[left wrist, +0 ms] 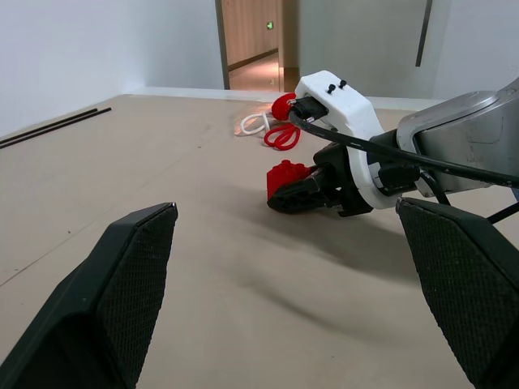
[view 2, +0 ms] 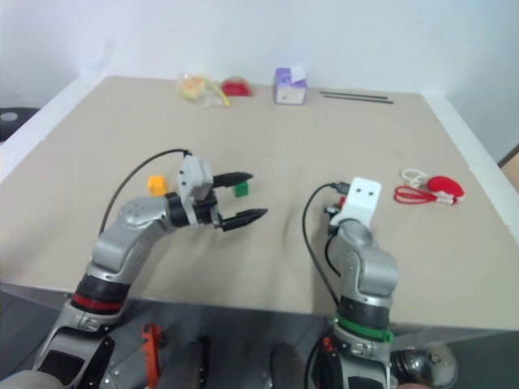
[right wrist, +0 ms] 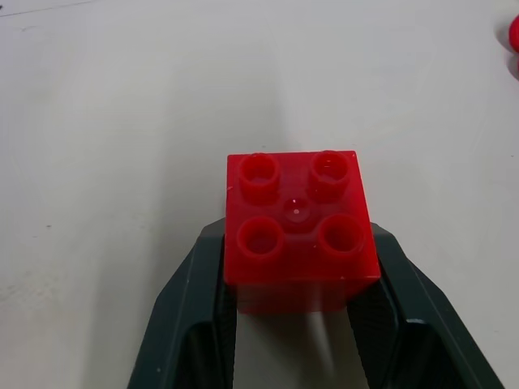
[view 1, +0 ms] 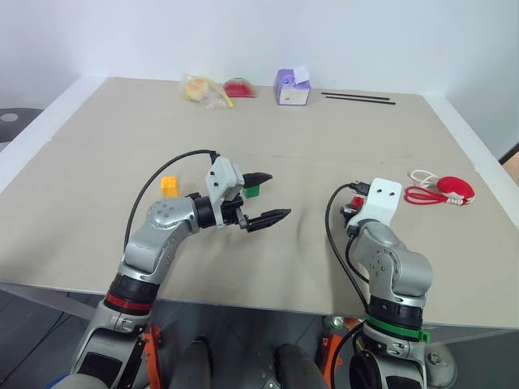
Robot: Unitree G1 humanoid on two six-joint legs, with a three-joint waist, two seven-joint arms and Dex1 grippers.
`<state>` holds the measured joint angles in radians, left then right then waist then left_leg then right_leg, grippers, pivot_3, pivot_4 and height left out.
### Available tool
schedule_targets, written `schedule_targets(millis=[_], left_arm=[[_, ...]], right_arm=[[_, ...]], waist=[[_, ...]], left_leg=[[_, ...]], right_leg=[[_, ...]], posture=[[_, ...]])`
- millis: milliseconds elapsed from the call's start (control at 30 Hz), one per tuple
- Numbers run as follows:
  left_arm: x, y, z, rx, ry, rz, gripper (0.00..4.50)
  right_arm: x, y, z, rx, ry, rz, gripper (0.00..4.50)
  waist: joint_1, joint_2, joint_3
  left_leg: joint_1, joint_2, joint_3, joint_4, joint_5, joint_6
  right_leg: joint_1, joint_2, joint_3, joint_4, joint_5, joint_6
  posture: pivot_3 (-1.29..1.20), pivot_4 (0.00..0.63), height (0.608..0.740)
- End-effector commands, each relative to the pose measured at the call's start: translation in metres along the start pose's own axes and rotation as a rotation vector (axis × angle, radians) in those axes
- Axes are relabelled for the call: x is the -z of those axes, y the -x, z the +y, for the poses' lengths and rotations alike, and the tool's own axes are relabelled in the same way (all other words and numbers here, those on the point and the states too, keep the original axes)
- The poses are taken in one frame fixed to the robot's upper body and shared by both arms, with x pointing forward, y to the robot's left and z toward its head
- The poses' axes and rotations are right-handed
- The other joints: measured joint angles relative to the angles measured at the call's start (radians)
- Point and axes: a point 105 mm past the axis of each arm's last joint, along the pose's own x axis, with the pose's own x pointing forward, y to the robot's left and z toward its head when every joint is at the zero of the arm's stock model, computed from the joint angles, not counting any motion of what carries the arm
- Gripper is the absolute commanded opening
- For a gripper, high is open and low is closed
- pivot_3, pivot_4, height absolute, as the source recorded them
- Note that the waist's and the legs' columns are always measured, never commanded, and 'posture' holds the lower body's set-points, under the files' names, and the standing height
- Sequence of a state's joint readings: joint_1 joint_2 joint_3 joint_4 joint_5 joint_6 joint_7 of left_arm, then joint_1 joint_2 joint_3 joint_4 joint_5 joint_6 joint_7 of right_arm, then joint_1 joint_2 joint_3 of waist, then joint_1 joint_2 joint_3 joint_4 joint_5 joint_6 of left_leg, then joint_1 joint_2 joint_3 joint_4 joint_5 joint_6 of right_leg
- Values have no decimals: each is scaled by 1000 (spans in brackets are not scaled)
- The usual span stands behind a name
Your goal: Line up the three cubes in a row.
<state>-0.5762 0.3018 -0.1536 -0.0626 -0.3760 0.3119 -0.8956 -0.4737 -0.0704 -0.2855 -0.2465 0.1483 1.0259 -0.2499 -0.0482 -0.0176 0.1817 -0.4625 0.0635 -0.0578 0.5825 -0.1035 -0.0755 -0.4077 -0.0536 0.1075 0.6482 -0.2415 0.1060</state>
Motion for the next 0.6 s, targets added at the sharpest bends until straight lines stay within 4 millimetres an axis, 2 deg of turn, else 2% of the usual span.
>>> schedule_targets(millis=[33, 133, 200, 267, 400, 500, 600], left_arm=[[-16, 7, -2, -1, -37, -46, 4500], [-10, 19, -7, 17, -31, -14, 4500], [-3, 28, -11, 33, -25, 22, 4500], [2, 36, -13, 47, -23, 56, 4500], [7, 47, -13, 58, -32, 100, 4500], [7, 53, -13, 65, -40, 120, 4500], [8, 57, -19, 87, -33, 137, 4500]], right_arm=[[-29, 4, 9, -157, 23, -99, 1273], [-46, 13, 26, -428, 172, -170, 1273], [-44, 28, 40, -656, 345, -183, 1273], [-33, 51, 50, -919, 498, -171, 1273], [-17, 72, 46, -1248, 670, -92, 1273], [-15, 80, 42, -1411, 748, -61, 1273], [-10, 78, 38, -1532, 846, 3, 1273]], waist=[[0, 0, 0], [0, 0, 0], [-1, 1, 0], [0, 0, 1], [0, -1, 1], [0, -2, 2], [-2, -3, 2]], left_leg=[[0, 0, 0, 0, 0, 0], [0, 0, 0, 0, 0, 0], [0, 0, 0, -1, 0, 0], [0, 0, 0, -2, 0, 0], [0, 0, 0, -2, -1, 0], [0, 0, 1, 0, -2, -1], [0, 0, 1, 1, -2, -1]], right_leg=[[0, 0, 0, 0, 0, 0], [0, 0, 0, 0, 0, 0], [0, 0, 0, -1, -1, 0], [0, 0, 0, -1, -2, 0], [0, -1, 0, -1, -4, 0], [0, -1, 0, -2, -3, -1], [0, -1, 0, -2, -3, -1]], posture=[[0, 150, 740], [0, 150, 740], [0, 150, 740], [0, 150, 740], [0, 150, 740], [0, 150, 740], [0, 150, 740]])
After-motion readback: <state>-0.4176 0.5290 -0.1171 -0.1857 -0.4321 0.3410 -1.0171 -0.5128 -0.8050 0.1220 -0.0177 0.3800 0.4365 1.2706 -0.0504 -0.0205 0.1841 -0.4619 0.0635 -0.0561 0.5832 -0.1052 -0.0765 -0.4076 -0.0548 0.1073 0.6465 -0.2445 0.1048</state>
